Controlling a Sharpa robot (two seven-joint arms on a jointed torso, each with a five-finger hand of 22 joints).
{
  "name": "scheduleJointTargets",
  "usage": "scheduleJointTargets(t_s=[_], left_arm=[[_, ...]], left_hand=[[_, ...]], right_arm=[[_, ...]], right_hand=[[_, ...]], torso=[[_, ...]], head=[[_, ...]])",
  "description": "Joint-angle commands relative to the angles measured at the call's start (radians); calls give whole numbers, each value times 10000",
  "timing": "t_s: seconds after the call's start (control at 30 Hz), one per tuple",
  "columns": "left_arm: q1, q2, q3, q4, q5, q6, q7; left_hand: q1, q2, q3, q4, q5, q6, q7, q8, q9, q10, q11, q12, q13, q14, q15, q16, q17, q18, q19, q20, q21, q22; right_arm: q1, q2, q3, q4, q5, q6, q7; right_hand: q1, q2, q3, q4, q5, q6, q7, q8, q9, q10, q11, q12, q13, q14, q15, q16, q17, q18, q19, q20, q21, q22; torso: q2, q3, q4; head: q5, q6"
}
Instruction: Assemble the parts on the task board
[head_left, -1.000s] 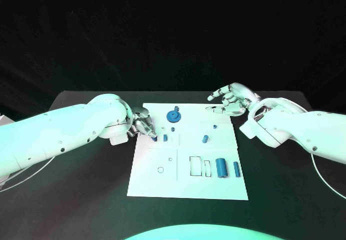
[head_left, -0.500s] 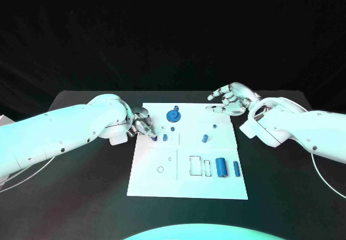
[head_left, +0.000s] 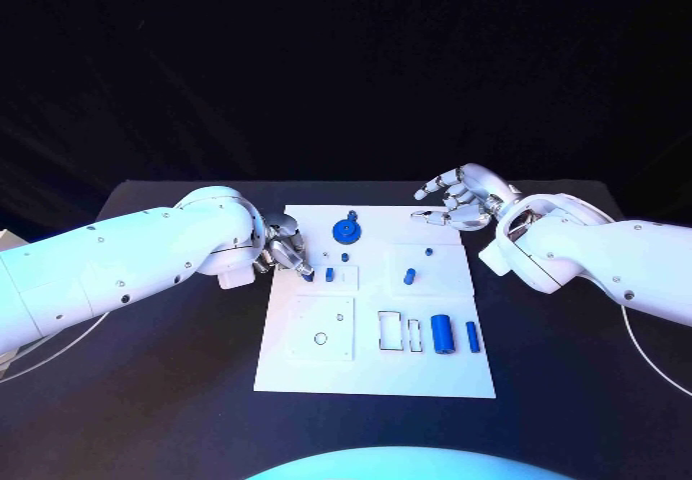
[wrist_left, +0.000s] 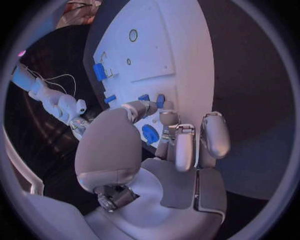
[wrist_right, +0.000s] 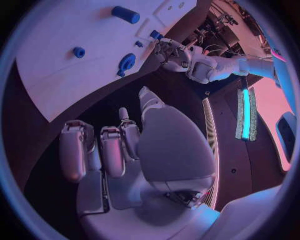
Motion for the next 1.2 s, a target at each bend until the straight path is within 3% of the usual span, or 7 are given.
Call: scheduleJointTargets(t_s=[0.03, 0.5, 1.2], left_arm=[[-53, 66, -38, 14, 60, 364, 11], [-113, 250, -53, -201, 239, 264, -35], [-121, 280, -61, -286, 367, 424, -113]], left_hand=[[-29, 61, 2069, -2143, 37, 96, -36, 47, 4, 60, -4, 34, 19, 743, -72, 37, 1593, -69, 58, -22, 55, -5], [-200, 113, 1984, -2043, -25, 114, -45, 36, 35, 134, -6, 62, 80, 746, -62, 40, 1603, -68, 29, -14, 38, -21], [-607, 247, 909, -1738, -250, 50, -226, 113, 298, 447, -125, 195, 399, 797, -124, 124, 1787, -80, 35, -53, -31, -16]], right_arm=[[-6, -2, 1, 21, -96, 56, 117], [-6, -10, 1, 37, -95, 48, 110], [-6, -46, 1, 64, -95, 29, 105]], right_hand=[[-16, -11, -52, -13, -7, -24, -16, 41, -16, -1, -23, 14, 541, 783, -23, -49, 1541, 120, 217, 6, -54, 1622], [-16, -11, -52, -13, -7, -24, -16, 41, -16, -1, -23, 14, 541, 783, -23, -49, 1541, 120, 217, 6, -54, 1622], [-16, -11, -52, -13, -7, -24, -16, 41, -16, -1, -23, 14, 541, 783, -23, -49, 1541, 120, 217, 6, -54, 1622]], torso=[[2, 0, 4], [3, 5, 1], [-3, -1, 6]], head=[[1, -6], [-8, -34], [-45, -69]])
